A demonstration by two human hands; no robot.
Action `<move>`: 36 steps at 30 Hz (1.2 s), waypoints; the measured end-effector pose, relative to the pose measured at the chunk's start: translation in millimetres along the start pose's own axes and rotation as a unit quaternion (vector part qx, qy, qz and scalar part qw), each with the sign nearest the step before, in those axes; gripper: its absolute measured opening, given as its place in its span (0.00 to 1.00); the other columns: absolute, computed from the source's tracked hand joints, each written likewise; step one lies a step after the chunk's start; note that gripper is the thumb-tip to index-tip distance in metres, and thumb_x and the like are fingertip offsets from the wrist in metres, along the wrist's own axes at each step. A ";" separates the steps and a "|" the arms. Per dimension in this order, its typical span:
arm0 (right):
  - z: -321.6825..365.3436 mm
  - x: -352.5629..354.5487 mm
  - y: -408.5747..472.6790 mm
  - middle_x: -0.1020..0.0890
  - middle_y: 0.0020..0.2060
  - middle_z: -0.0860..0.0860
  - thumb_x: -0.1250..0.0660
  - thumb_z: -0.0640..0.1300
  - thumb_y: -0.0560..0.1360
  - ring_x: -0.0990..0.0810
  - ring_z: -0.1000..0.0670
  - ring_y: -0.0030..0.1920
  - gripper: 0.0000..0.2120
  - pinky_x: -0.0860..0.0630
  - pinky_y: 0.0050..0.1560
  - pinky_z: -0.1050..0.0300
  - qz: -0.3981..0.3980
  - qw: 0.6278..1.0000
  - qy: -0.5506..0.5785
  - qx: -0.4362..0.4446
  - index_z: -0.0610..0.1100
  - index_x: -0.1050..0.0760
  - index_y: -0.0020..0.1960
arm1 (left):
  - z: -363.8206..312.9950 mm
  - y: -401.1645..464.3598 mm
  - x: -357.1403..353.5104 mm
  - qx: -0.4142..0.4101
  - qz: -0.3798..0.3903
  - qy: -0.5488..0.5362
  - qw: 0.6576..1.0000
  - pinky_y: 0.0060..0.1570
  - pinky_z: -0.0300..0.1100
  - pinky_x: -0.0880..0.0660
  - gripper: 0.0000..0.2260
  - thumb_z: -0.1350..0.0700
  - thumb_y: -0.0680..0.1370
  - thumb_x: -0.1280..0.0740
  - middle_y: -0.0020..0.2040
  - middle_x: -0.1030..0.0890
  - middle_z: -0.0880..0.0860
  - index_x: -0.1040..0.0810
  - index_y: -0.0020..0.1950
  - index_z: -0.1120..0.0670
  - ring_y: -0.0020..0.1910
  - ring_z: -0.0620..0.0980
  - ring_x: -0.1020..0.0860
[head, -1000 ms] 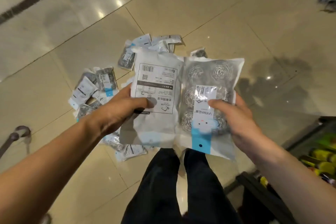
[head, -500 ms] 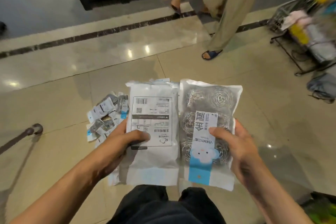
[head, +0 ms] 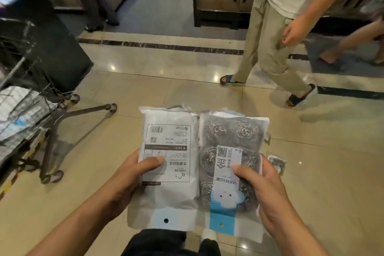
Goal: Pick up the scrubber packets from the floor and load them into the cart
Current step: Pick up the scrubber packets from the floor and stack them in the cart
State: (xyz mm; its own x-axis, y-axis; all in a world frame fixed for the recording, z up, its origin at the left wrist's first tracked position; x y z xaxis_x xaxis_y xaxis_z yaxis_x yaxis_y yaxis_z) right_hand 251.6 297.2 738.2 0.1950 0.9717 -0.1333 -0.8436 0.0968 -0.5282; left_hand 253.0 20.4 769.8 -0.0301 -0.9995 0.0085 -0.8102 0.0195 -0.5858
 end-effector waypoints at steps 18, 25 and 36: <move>-36.3 -268.5 -40.4 0.12 0.48 0.39 0.32 0.29 0.75 0.12 0.42 0.43 0.14 0.17 0.38 0.53 0.310 0.936 -0.165 -0.026 0.40 0.19 0.57 | 95.4 -157.5 207.4 -0.011 -0.241 -0.243 0.940 0.69 0.60 0.27 0.17 0.60 0.81 0.34 0.63 0.15 0.58 0.23 0.70 0.53 0.61 0.61 0.16; -74.9 -396.7 -70.9 0.11 0.47 0.41 0.30 0.32 0.75 0.12 0.37 0.47 0.14 0.17 0.52 0.41 0.330 0.920 -0.208 -0.024 0.44 0.18 0.57 | 122.5 -187.4 316.2 -0.006 -0.292 -0.282 0.914 0.60 0.55 0.22 0.20 0.57 0.76 0.30 0.59 0.13 0.55 0.22 0.68 0.50 0.57 0.56 0.14; -95.7 -515.7 -86.3 0.11 0.46 0.47 0.24 0.34 0.70 0.12 0.43 0.48 0.18 0.18 0.57 0.41 0.353 0.887 -0.298 -0.010 0.47 0.17 0.57 | 150.7 -212.6 405.1 -0.027 -0.328 -0.364 0.871 0.67 0.58 0.26 0.18 0.64 0.77 0.32 0.62 0.15 0.59 0.20 0.67 0.55 0.60 0.61 0.16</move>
State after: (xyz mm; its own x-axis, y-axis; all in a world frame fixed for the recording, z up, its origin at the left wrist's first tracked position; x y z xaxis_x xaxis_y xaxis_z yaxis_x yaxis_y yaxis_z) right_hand 271.7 -232.9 772.3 -0.6825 0.7304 0.0275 -0.6403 -0.5793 -0.5043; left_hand 501.3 -392.4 775.6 0.8135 -0.5455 -0.2015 -0.5402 -0.5805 -0.6093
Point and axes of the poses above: each hand's wrist, its own y-axis towards the middle knuckle, its own x-axis out of the back of the hand, z = x × y, the point moved 2 cm from there along y, towards the middle knuckle
